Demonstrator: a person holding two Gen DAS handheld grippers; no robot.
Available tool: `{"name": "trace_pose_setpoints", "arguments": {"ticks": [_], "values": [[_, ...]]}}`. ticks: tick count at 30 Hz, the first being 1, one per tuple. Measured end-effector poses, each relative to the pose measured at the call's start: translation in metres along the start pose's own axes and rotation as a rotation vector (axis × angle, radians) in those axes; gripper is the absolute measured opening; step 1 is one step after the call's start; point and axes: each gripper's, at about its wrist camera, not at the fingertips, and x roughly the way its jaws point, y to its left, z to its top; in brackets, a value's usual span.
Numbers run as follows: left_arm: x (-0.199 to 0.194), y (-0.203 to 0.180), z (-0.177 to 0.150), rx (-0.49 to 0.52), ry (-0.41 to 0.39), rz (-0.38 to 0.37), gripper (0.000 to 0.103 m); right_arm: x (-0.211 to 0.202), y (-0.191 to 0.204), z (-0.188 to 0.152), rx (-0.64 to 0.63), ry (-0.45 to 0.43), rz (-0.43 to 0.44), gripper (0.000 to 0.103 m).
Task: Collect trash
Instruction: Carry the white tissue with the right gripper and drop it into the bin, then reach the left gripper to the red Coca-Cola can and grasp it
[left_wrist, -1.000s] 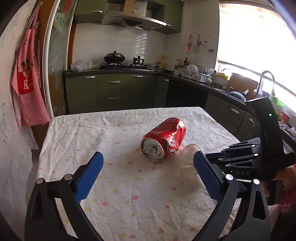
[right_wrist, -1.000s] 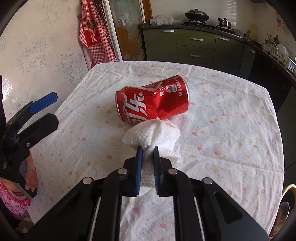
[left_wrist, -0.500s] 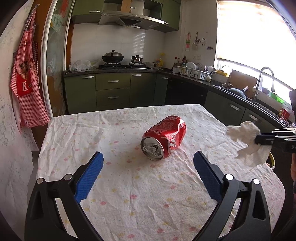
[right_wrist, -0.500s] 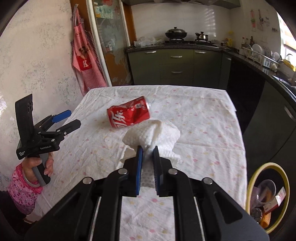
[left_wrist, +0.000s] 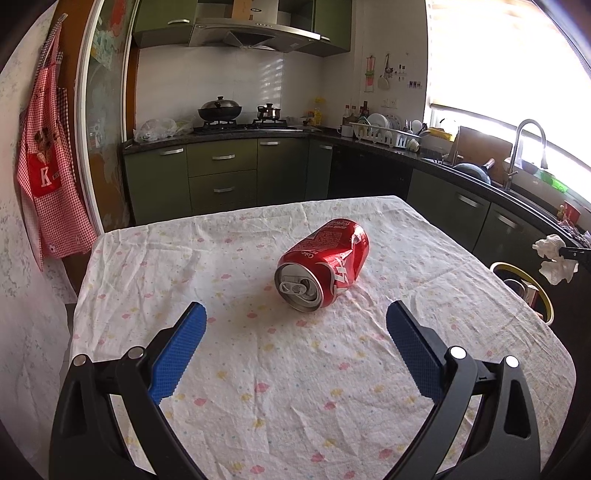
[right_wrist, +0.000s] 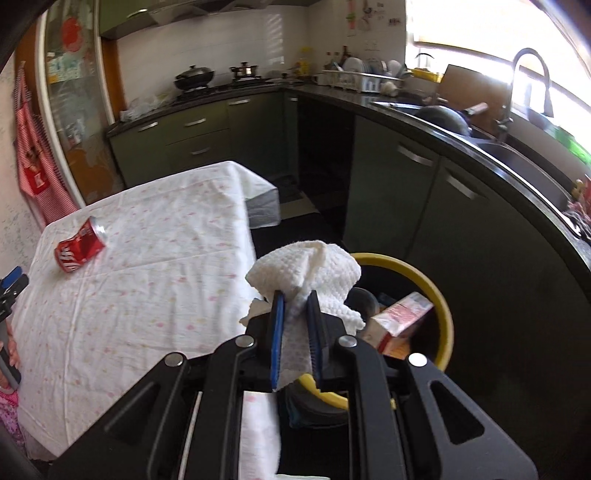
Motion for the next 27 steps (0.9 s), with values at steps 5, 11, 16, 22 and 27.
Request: {"name": "trace_pose_setpoints", "arguments": {"ticks": [5,11,16,22,27], "values": [[0.002,-0.001,0.0,0.004,0.005,0.004,0.097,0.024,-0.055,-0.008,0.08,0.06,-0.109,0.013],[0.004,0.0,-0.001,-0.001,0.015,0.003,0.097,0.048,-0.085,-0.018,0.146,0.095,-0.172,0.013],[0.005,-0.002,-0.001,0.006,0.019,0.003,0.097,0.042,-0.086,-0.022,0.174,0.068,-0.172,0.013],[0.011,-0.004,-0.003,0.001,0.045,-0.023,0.098,0.011,-0.052,-0.034,0.138,0.009,-0.08,0.034],[0.018,-0.009,-0.003,-0.01,0.097,-0.069,0.098,-0.002,-0.016,-0.05,0.097,0.003,0.039,0.04]]}}
